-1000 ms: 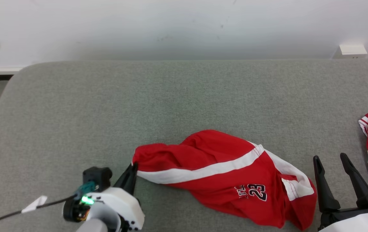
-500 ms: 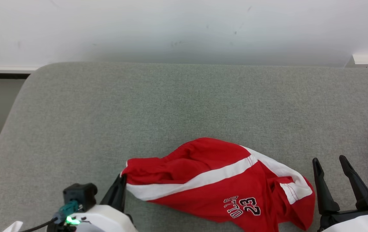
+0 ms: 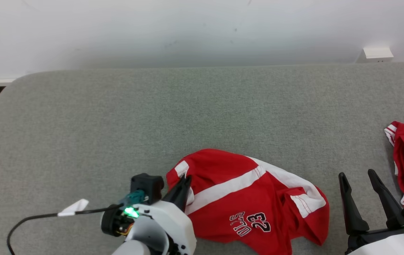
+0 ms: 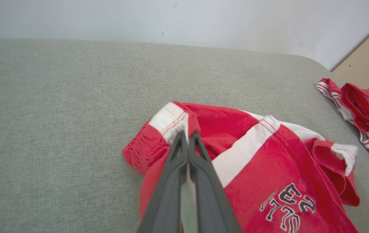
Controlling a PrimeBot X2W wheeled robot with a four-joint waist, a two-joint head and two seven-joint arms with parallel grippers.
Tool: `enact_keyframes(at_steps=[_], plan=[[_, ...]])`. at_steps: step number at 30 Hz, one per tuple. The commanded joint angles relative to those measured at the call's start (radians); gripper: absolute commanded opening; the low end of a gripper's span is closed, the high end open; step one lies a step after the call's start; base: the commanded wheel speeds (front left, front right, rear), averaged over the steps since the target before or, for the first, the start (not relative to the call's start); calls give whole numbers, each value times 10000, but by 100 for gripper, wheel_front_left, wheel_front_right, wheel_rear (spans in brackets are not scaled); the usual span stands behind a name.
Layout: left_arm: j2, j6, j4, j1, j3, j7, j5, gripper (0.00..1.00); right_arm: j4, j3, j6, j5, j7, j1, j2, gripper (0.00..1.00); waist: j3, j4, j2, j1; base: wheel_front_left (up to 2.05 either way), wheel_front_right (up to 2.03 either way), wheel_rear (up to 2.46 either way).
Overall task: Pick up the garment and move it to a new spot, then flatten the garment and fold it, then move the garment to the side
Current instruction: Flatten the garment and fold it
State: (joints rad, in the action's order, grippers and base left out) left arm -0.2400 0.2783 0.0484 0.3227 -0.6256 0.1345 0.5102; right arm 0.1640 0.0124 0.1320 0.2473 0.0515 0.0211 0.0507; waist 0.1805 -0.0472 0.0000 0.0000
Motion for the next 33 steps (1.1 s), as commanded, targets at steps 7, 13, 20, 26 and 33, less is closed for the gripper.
enact_keyframes(at_steps=[7, 13, 20, 26, 33], plan=[[474, -678, 1772, 642, -471, -525, -166, 100, -63, 12, -29, 130, -103, -167, 6, 100, 142, -193, 0, 0, 0, 0, 0], [212, -752, 1646, 771, -602, -1410, -647, 100, -55, -135, -29, 38, -128, -108, 4, 100, 65, -5, 0, 0, 0, 0, 0], [-445, -447, 365, 316, -612, -1553, -1064, 100, 82, -176, -29, -71, -36, -44, 6, 100, -108, 281, 0, 0, 0, 0, 0], [-1035, 166, -903, -81, -15, -2042, -1228, 100, 180, -192, -29, -81, -32, -44, 6, 100, -177, 428, 0, 0, 0, 0, 0], [-1767, 1080, -1443, -860, 1350, -2914, -998, 100, 267, -215, -29, -116, 30, -7, 6, 100, -262, 463, 0, 0, 0, 0, 0]])
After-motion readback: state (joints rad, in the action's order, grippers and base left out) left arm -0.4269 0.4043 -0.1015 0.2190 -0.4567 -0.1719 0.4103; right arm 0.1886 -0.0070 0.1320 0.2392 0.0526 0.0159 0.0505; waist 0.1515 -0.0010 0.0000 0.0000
